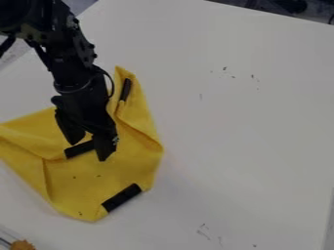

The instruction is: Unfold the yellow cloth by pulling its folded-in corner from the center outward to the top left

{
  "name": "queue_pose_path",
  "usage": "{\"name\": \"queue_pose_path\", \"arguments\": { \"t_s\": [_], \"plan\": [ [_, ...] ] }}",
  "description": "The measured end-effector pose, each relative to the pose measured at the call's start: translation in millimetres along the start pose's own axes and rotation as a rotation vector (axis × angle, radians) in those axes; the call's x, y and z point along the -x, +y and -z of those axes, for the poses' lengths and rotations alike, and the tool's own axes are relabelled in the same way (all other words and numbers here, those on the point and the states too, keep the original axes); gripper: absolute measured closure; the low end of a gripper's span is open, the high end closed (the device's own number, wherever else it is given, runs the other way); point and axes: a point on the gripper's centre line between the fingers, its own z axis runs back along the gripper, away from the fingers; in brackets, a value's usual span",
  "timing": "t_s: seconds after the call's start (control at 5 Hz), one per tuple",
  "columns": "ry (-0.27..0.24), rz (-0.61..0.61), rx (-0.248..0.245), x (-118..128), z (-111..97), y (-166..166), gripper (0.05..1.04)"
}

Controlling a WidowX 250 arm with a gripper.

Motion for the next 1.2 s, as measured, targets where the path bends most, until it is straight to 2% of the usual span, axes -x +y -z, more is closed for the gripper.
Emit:
{"name": "queue_pose_path", "arguments": {
  "t_s": [0.2, 0.4, 0.6, 0.8, 1.0, 1.2],
  "plan": [
    [-0.011, -0.012, 0.028, 3, 18, 24, 0.084],
    [0.015, -0.022, 0.058, 2, 26, 29, 0.12],
    [0.006, -0.024, 0.064, 0, 28, 29, 0.399],
    [0.022, -0.011, 0.038, -3, 28, 27, 0.702],
    [0.054, 0.024, 0.014, -7, 17, 14, 0.905],
    [0.043, 0.053, -0.052, -19, -1, 26, 0.998]
  ]
}}
